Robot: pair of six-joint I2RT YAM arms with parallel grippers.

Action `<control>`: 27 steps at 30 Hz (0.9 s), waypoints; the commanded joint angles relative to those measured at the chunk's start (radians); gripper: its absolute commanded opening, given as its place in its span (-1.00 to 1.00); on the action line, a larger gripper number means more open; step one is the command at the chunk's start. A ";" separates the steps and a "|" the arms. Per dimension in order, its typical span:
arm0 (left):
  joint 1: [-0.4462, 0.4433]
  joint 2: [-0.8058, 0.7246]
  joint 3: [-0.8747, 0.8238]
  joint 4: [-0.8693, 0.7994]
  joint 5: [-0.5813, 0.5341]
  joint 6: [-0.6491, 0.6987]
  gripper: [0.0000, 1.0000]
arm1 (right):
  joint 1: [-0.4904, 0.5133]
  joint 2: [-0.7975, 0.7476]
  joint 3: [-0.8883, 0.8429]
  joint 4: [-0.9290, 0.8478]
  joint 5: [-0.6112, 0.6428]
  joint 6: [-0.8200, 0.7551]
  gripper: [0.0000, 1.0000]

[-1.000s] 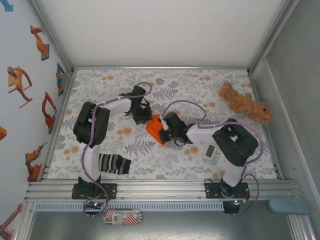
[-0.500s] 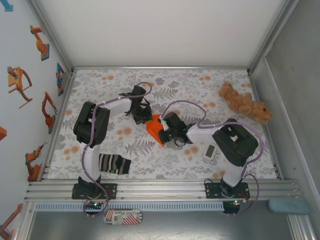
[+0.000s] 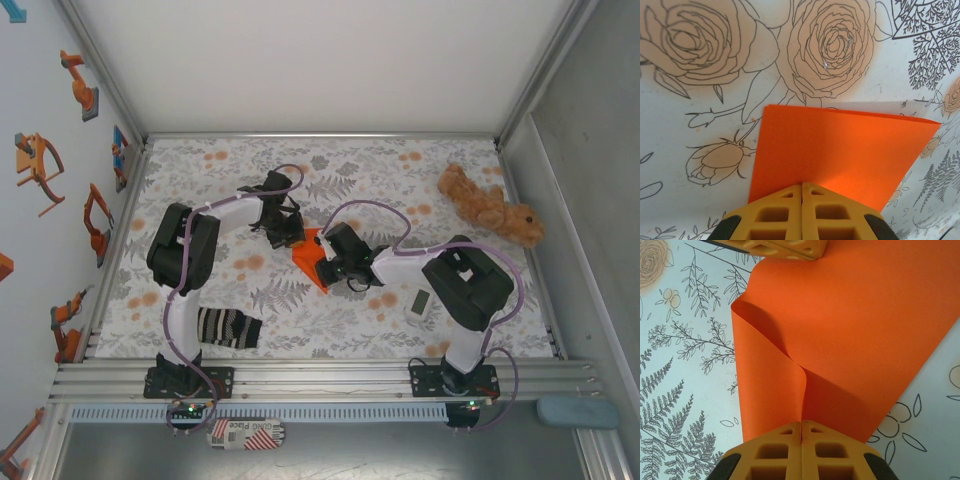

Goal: Fold a paper plane with a square sheet of paper (pick it up from the middle)
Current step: Third fold the triangle at the center of the table.

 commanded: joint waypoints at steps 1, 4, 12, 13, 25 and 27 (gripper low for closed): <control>-0.006 0.013 0.012 -0.060 -0.016 0.019 -0.87 | -0.006 0.021 0.015 -0.040 0.005 0.014 -1.00; -0.003 -0.047 0.022 -0.049 -0.022 0.019 -0.82 | -0.008 0.020 0.013 -0.047 0.007 0.016 -1.00; 0.013 -0.287 -0.148 0.137 -0.019 -0.082 -0.61 | -0.013 0.020 0.017 -0.048 -0.004 0.030 -1.00; 0.012 -0.308 -0.184 0.163 -0.012 -0.105 -0.61 | -0.012 0.020 0.017 -0.047 -0.006 0.031 -1.00; -0.061 -0.379 -0.455 0.453 0.068 -0.316 -0.59 | -0.017 0.029 0.025 -0.050 -0.022 0.044 -1.00; -0.077 -0.363 -0.466 0.469 0.075 -0.325 -0.60 | -0.015 0.029 0.024 -0.050 -0.022 0.043 -1.00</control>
